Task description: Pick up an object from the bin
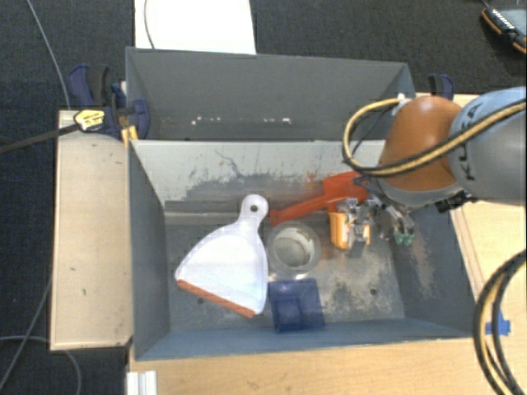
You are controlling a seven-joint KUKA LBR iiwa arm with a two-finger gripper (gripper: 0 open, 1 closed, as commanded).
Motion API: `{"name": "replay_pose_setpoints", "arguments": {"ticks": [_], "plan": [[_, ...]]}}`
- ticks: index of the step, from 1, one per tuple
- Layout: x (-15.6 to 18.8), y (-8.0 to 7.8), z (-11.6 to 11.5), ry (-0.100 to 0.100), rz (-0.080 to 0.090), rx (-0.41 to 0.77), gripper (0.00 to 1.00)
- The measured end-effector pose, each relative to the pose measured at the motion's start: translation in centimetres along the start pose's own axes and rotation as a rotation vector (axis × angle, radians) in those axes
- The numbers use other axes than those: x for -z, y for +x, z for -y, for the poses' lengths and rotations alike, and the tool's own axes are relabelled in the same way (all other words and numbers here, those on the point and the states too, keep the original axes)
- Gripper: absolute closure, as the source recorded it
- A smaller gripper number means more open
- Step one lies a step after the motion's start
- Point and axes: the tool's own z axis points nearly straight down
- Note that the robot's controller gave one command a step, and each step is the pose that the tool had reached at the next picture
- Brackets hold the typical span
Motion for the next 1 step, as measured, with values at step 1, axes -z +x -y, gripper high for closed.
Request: {"name": "replay_pose_setpoints", "arguments": {"ticks": [1], "plan": [[3.69, -0.22, 0.05, 0.002, 0.009, 0.000, 1.00]]}}
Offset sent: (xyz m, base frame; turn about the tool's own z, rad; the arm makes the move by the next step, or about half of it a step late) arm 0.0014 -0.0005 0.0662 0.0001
